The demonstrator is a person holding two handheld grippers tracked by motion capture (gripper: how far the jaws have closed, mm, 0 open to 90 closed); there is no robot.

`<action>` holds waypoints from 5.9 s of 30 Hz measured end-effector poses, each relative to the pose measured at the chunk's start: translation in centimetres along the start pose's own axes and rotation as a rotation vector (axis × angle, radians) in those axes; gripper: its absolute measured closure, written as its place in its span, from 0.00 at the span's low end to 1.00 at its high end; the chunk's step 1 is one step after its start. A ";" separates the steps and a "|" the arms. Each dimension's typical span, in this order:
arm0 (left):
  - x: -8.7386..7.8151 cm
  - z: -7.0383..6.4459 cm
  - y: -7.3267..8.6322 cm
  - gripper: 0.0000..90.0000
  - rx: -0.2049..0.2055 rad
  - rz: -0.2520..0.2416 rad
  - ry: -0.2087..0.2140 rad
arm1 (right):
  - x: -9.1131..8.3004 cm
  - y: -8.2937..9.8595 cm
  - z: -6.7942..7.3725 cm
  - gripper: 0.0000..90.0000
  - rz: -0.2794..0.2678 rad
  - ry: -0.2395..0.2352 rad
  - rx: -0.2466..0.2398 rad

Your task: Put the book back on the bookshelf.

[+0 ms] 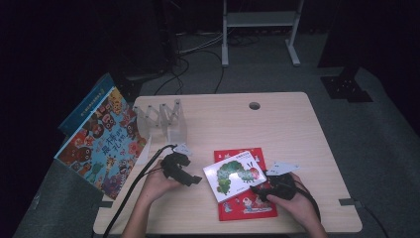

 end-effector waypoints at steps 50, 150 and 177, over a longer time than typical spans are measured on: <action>3.5 -1.8 -2.0 0.03 0.005 0.056 0.081 | 0.7 -0.7 4.9 0.24 0.020 0.009 -0.017; -2.4 -6.3 -4.2 0.77 0.180 -0.078 0.083 | -0.4 -0.4 -2.2 0.18 0.027 0.161 0.106; -3.7 -7.1 -7.0 0.83 0.235 0.108 0.042 | -1.5 3.0 -9.2 0.14 0.040 0.252 0.274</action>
Point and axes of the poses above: each handheld gripper's, and its own axes: x roughly forward along the jaws, y roughly out of its underside, z roughly to its left, the point moved 5 cm from there along x, roughly forward along the jaws, and after that the axes turned 8 degrees about z, right-handed, at the moved point
